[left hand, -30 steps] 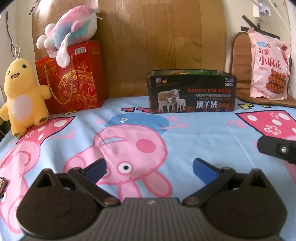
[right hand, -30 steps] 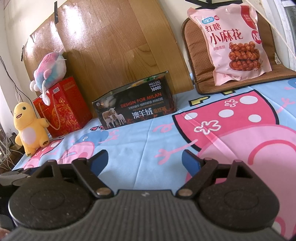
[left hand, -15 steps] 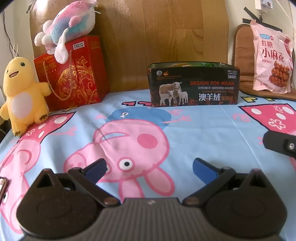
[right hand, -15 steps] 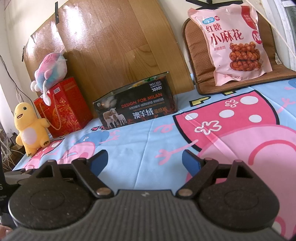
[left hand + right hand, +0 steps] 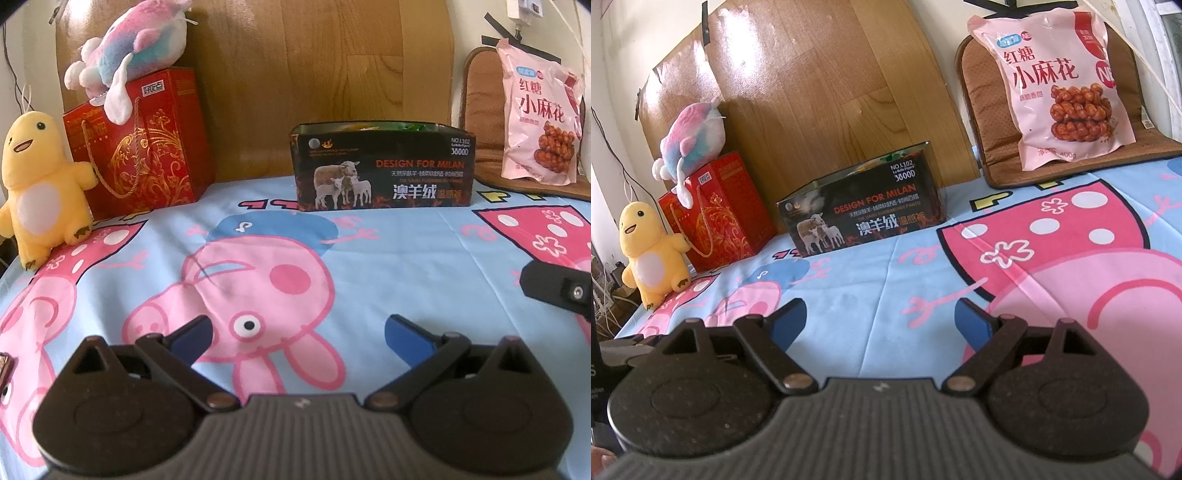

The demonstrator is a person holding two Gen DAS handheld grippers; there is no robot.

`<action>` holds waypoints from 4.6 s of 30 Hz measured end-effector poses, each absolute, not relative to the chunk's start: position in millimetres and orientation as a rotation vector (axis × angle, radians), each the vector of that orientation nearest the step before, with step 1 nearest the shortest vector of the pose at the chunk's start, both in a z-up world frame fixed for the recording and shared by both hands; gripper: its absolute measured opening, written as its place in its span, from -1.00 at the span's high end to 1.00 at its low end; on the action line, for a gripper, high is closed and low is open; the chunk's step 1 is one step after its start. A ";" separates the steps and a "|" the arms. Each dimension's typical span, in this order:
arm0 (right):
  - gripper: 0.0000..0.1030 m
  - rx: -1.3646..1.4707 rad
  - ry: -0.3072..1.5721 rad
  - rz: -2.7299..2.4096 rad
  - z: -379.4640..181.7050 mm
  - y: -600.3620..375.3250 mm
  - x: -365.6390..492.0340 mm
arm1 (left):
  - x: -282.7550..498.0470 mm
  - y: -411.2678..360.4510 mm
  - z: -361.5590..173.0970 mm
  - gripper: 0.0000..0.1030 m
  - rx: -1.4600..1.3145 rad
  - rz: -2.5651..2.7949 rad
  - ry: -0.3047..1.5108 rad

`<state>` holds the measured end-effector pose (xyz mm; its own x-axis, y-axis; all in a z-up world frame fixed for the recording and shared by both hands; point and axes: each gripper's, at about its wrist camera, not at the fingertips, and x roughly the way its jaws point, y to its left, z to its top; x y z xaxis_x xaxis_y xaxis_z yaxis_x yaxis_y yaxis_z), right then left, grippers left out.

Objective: Organize snacks

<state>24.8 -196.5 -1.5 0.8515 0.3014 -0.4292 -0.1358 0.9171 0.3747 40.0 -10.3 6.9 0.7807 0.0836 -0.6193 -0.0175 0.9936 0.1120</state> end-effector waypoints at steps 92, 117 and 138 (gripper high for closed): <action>-0.76 0.365 0.490 0.146 -2.2 -215.9 16.7 | 22.3 -16.7 54.0 -1.00 0.053 0.012 0.595; -0.89 0.257 0.288 0.035 7.6 -245.0 37.4 | 46.0 -76.8 88.1 -1.00 0.177 0.167 0.530; -0.89 0.296 0.317 0.065 5.7 -247.1 37.3 | 43.1 -76.2 76.9 -1.00 0.190 0.155 0.582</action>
